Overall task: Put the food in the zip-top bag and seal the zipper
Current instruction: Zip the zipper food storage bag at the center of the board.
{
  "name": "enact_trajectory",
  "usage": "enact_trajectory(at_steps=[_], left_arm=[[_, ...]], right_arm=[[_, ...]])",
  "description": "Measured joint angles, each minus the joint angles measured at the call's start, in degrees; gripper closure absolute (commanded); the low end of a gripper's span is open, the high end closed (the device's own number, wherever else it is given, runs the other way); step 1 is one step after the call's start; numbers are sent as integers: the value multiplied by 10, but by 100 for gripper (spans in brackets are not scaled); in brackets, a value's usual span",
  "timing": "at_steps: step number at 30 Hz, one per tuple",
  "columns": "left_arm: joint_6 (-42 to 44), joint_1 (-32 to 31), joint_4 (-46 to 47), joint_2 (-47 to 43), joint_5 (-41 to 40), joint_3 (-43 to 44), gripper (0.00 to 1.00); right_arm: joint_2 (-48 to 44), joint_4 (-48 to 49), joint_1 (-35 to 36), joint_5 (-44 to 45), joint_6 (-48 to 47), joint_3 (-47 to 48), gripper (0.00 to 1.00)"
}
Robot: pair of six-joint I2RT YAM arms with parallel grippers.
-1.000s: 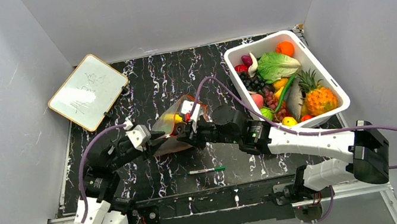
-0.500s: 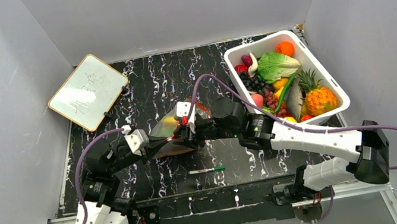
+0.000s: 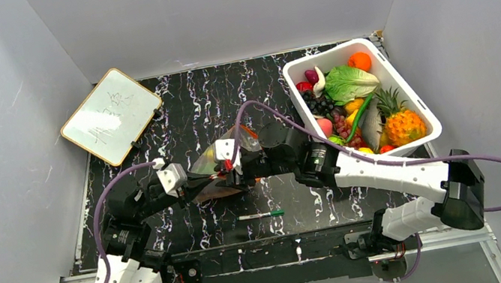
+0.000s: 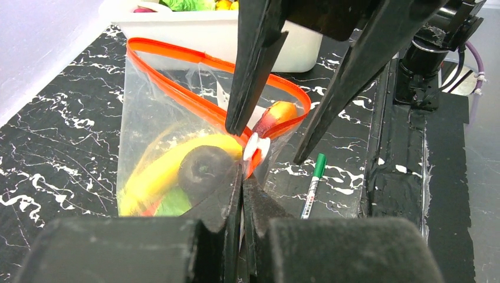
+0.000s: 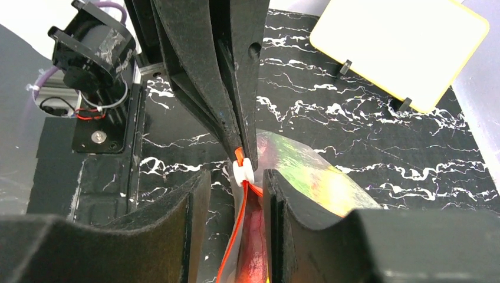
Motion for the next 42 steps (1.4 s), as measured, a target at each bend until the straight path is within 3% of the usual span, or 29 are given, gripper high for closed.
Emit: enact_trajectory(at_steps=[4, 9, 15, 23, 31, 42], left_arm=[[-3, 0, 0, 0, 3, 0, 100], [-7, 0, 0, 0, 4, 0, 100], [-17, 0, 0, -7, -2, 0, 100], [-54, 0, 2, -19, -3, 0, 100], [-77, 0, 20, -14, 2, 0, 100], [-83, 0, 33, -5, 14, 0, 100]], right_arm=[[17, -5, 0, -2, -18, 3, 66], [27, -9, 0, -2, -38, 3, 85], [27, -8, 0, 1, -48, 3, 95], [17, 0, 2, 19, -49, -8, 89], [12, -2, 3, 31, -44, -14, 71], [11, -4, 3, 16, -26, -13, 71]])
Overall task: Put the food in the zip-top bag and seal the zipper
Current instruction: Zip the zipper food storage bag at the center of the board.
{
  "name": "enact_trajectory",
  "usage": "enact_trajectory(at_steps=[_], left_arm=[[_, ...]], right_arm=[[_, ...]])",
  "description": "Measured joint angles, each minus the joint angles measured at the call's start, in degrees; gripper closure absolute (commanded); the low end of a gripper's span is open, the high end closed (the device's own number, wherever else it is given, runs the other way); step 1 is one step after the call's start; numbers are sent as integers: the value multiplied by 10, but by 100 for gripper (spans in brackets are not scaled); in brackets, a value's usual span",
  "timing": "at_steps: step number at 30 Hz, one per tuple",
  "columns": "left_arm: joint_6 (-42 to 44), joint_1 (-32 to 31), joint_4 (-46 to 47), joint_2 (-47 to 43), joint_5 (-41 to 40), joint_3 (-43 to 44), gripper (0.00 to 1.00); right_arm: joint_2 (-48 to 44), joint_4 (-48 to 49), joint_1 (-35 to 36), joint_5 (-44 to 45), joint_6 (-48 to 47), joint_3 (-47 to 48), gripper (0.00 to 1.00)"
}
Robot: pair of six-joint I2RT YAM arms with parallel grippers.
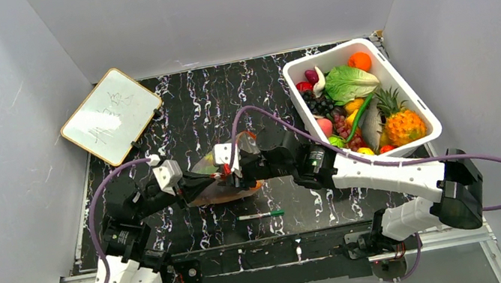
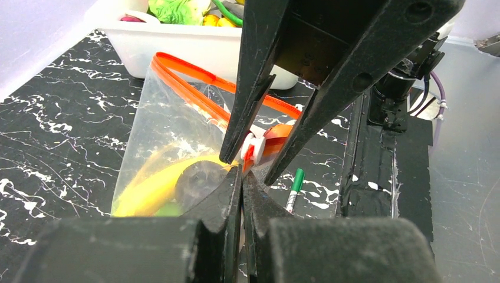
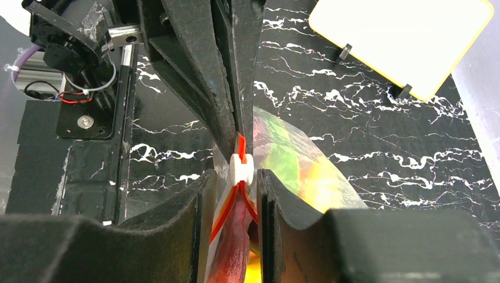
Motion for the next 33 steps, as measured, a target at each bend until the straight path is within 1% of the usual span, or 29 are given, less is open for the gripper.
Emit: enact_trajectory(at_steps=[3, 6, 12, 15, 16, 18, 20, 24, 27, 29, 33], left_arm=[[2, 0, 0, 5, 3, 0, 100], [5, 0, 0, 6, 5, 0, 100], [11, 0, -1, 6, 9, 0, 100], [11, 0, -1, 7, 11, 0, 100], [12, 0, -2, 7, 12, 0, 100], [13, 0, -4, 7, 13, 0, 100], [14, 0, -6, 6, 14, 0, 100], [17, 0, -9, 4, 14, 0, 100], [19, 0, -13, 4, 14, 0, 100], [19, 0, -14, 5, 14, -1, 100], [17, 0, -14, 4, 14, -5, 100]], right_arm=[[0, 0, 0, -1, 3, 0, 71], [0, 1, 0, -1, 5, 1, 77], [0, 1, 0, -2, 7, 5, 77], [0, 1, 0, -2, 9, 6, 73], [0, 0, 0, -2, 9, 6, 74], [0, 0, 0, -2, 10, 6, 82], [0, 0, 0, -3, 11, 6, 84], [0, 0, 0, -3, 16, 6, 82], [0, 0, 0, -3, 21, 6, 76], [0, 0, 0, -3, 25, 6, 75], [0, 0, 0, -5, 28, 6, 90]])
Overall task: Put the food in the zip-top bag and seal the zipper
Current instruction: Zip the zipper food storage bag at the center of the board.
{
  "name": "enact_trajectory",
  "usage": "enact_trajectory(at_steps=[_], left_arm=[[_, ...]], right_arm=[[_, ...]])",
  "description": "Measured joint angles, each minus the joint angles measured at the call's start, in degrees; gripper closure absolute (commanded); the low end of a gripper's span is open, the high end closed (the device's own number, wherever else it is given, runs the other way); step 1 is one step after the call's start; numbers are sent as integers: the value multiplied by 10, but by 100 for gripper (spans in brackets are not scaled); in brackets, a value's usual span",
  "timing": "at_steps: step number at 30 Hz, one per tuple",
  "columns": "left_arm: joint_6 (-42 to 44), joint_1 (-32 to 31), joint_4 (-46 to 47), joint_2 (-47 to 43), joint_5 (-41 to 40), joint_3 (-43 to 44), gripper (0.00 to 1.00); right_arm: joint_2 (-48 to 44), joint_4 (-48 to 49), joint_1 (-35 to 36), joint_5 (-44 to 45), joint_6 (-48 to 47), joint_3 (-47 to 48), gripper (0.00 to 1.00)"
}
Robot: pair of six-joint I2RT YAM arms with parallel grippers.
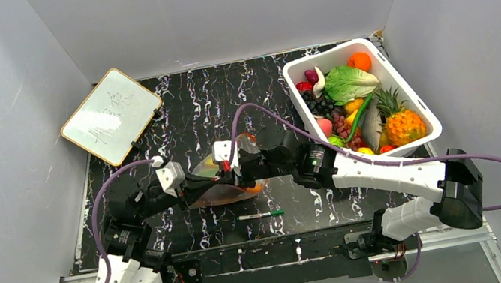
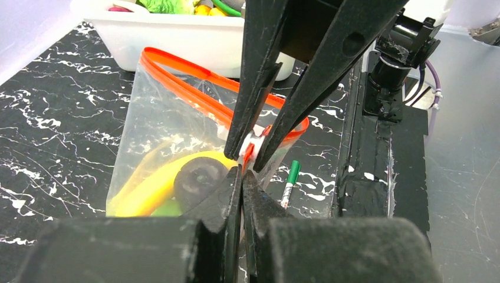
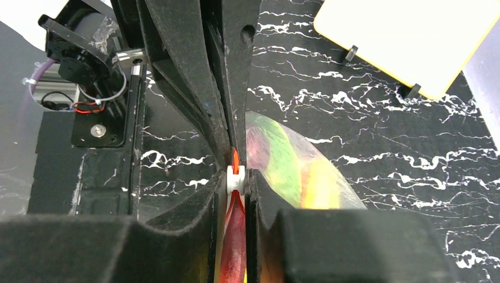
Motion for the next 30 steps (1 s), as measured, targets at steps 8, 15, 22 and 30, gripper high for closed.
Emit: enact_trajectory(at_steps=[8, 15, 22, 30], left_arm=[[-18, 0, 6, -6, -2, -5, 100], [-63, 0, 37, -29, -5, -22, 100], [-85, 0, 62, -29, -9, -29, 100], [-103, 0, 86, -29, -14, -32, 97]], right_arm=[[0, 0, 0, 0, 2, 0, 92], [-9, 5, -5, 0, 2, -14, 91], [-20, 4, -12, -2, 2, -24, 92], [-31, -20, -26, -2, -1, -25, 100]])
